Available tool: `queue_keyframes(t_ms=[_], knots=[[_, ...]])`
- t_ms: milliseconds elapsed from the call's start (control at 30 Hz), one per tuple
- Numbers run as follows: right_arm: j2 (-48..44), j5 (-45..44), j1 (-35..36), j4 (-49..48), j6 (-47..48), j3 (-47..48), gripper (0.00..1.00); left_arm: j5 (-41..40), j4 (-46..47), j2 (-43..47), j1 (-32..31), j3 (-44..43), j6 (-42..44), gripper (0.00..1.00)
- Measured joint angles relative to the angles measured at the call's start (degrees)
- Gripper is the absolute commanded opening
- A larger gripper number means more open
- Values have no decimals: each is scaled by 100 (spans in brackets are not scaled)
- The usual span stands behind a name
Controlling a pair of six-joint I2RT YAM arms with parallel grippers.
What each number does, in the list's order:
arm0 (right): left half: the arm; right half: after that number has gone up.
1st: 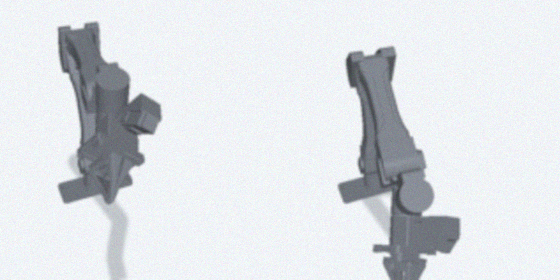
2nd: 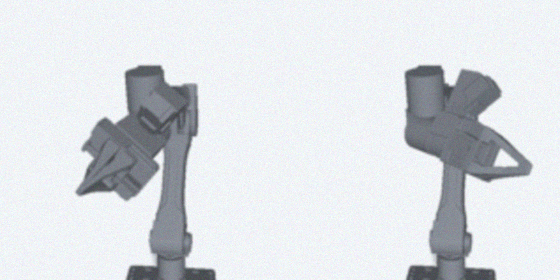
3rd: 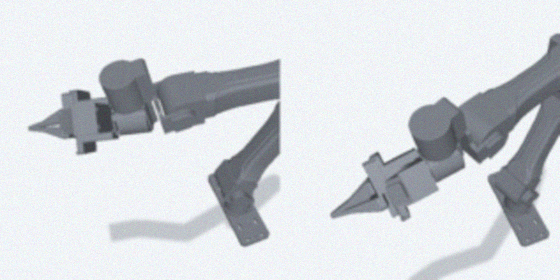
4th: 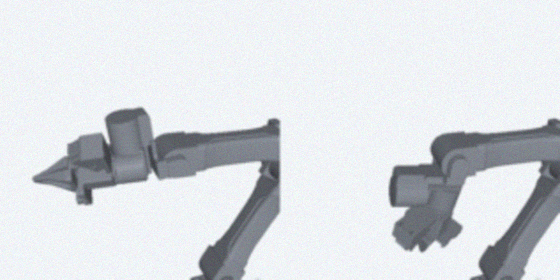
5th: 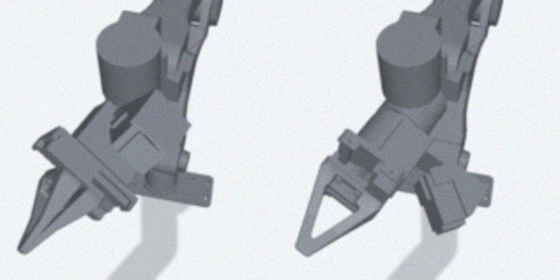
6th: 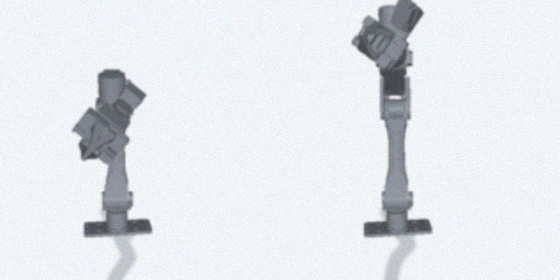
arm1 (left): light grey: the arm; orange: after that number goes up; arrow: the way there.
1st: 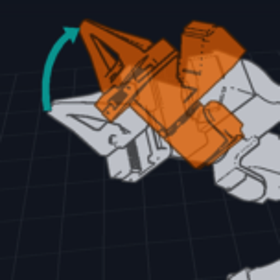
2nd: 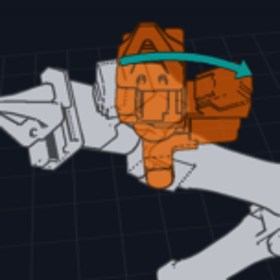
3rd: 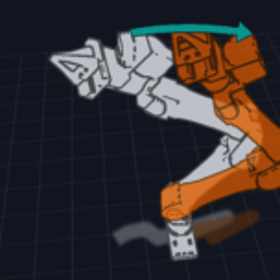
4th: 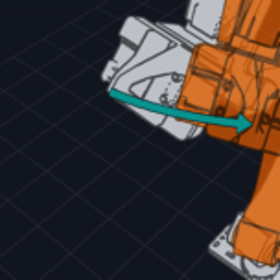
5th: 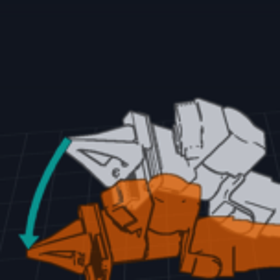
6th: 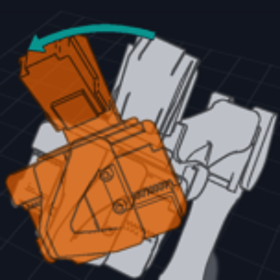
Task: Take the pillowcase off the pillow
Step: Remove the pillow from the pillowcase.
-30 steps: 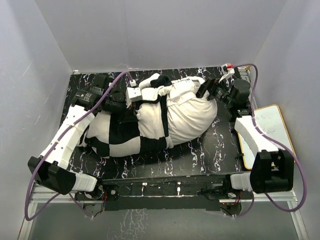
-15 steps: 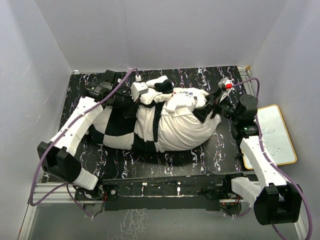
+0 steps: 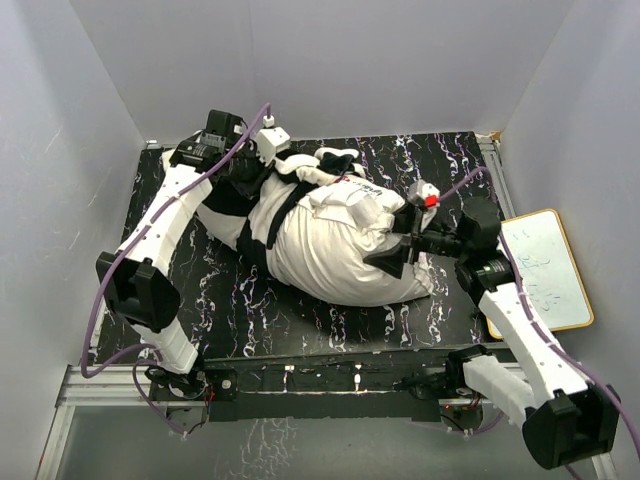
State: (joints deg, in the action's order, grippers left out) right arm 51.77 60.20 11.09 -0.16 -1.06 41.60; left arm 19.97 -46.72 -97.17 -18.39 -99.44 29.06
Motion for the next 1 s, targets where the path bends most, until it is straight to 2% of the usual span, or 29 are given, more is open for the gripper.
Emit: queue_keyframes(t_ms=[133,367,400,433,500,533,567,733,833,867,933,1000], knots=[[564,-549,632,459,590,323,98,-20,37,-164,35,-197,-83,0],[1340,-2509,1720,186,741,459,98,144,-22,-24,50,-17,-188,0],[1449,-2804,1805,166,774,533,92,192,-22,26,57,50,-186,0],[1580,-3126,1891,153,815,632,77,229,-17,68,61,96,-181,0],[1867,-3759,2015,66,960,822,39,295,-46,179,85,199,-144,0],[1971,-4011,2039,22,1038,898,14,326,-96,219,103,208,-116,0],[2114,-4409,2052,-39,1088,1029,8,361,-170,254,120,208,-94,0],[2382,-5965,1980,-612,1462,1147,8,605,-590,439,138,192,9,0],[2354,-6505,1685,-966,1408,1147,8,778,-990,562,103,140,109,0],[2354,-6607,1565,-1043,1342,1147,8,802,-1119,599,72,109,153,22],[2356,-6778,1349,-1108,1161,1147,8,802,-1351,651,-2,-2,245,60],[2356,-6929,1176,-1145,964,1147,8,769,-1556,675,-61,-177,363,89]])
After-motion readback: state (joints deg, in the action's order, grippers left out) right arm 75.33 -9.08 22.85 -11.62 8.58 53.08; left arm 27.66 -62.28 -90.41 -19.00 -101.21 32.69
